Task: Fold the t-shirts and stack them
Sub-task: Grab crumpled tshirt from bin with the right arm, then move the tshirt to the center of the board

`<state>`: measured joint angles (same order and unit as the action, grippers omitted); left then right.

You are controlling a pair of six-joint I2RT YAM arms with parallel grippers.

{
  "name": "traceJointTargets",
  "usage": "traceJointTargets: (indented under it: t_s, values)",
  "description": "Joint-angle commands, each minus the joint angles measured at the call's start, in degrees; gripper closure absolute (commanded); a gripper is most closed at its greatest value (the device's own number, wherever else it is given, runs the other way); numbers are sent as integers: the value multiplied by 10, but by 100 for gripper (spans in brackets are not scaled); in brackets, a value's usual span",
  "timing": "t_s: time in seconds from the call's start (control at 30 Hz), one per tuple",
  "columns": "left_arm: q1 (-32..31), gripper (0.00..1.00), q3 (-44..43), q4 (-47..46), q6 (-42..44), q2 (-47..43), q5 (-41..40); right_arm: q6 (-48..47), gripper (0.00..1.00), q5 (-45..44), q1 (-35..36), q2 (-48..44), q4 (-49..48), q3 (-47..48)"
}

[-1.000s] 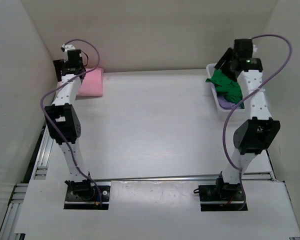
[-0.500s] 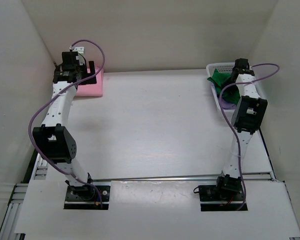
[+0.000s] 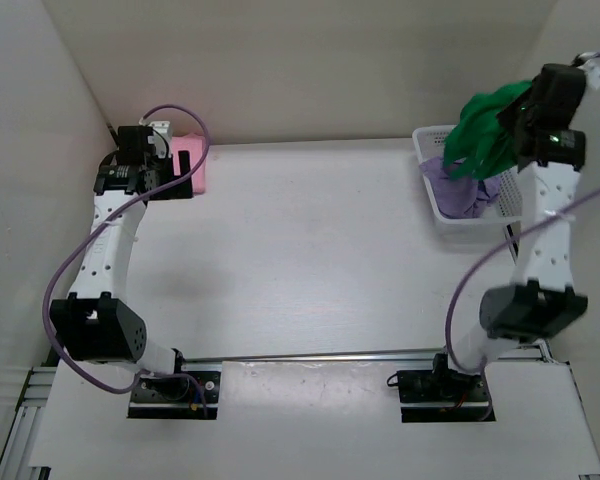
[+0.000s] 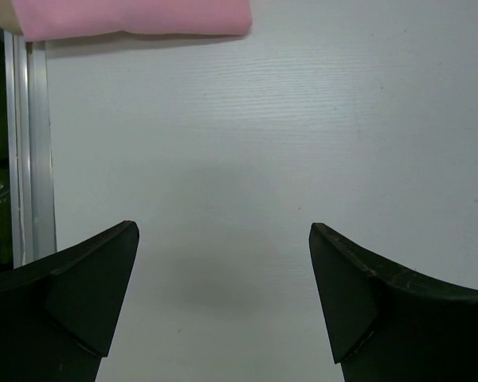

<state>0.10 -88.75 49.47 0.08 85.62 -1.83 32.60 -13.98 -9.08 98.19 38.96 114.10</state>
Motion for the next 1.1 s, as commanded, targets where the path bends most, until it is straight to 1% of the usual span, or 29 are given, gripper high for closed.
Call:
traceJointTargets:
  t_s: [0.0,0.07,0.13,0.17,0.2,0.23,0.27,0.3,0.33,0.37,0.4,0.43,0.47,0.5,0.53,0.57,0.6,0.63,0.67,0.7,0.73,0.77,0.8,0.83,0.87,0.93,1.0,1.03,1.07]
  values:
    - [1,0,27,31,-1,-40,-29,-67,100,36,18,-151,-66,-23]
    - [1,0,45,31,-1,-55,-37,-73,100,94,31,-193,-87,-35]
    - [6,0,51,44,-1,-70,-37,-67,100,162,62,-239,-111,-35]
    - [6,0,59,44,-1,-75,-37,-35,100,250,76,-257,-120,-35]
    - [12,0,67,44,-1,-80,-37,-2,100,304,76,-262,-133,-35]
    - [12,0,67,44,-1,-86,-37,35,100,356,76,-262,-173,-47]
    - [19,0,72,44,-1,-95,-37,63,100,394,115,-269,-198,-54]
    - [19,0,72,44,-1,-95,-37,78,100,411,145,-269,-209,-54]
    - [19,0,79,44,-1,-102,-37,78,100,411,177,-269,-209,-54]
    - [24,0,79,44,-1,-107,-37,78,100,411,233,-264,-209,-65]
    - [25,0,86,44,-1,-107,-37,78,98,411,253,-256,-209,-77]
    - [25,0,86,44,-1,-107,-37,78,96,403,270,-251,-185,-91]
    - [25,0,86,44,-1,-113,-37,78,93,383,297,-238,-163,-106]
    - [25,0,92,44,-1,-113,-37,92,81,320,305,-229,-135,-122]
    - [25,0,92,44,-1,-113,-37,103,67,304,305,-215,-107,-156]
    - [25,0,100,44,-1,-113,-37,86,39,295,305,-174,-55,-171]
    - [19,0,108,44,-1,-113,-45,64,31,278,305,-145,-20,-179]
    - [19,0,113,44,-1,-113,-50,35,29,248,305,-110,28,-166]
    - [9,0,120,44,-1,-113,-60,29,28,177,299,-40,138,-151]
    - [-3,0,134,50,-1,-113,-65,18,28,167,299,-19,167,-144]
    - [-10,0,144,50,-1,-113,-65,-5,27,150,311,-19,168,-154]
    - [-16,0,155,50,-1,-113,-65,-10,25,121,349,-44,131,-219]
    - [-29,0,168,50,-1,-113,-65,-10,21,96,367,-67,99,-261]
    - [-36,0,196,50,-1,-113,-60,-10,21,91,393,-103,63,-301]
    - [-46,0,207,50,-1,-113,-51,-10,21,104,400,-113,16,-335]
    - [-80,0,229,50,-1,-103,-38,8,21,115,409,-118,8,-388]
    - [-109,0,240,50,-1,-86,-24,16,21,106,414,-110,1,-409]
    - [-141,0,251,50,-1,-78,-24,22,22,99,414,-99,1,-425]
    - [-157,0,261,50,-1,-72,-24,28,22,93,414,-91,1,-430]
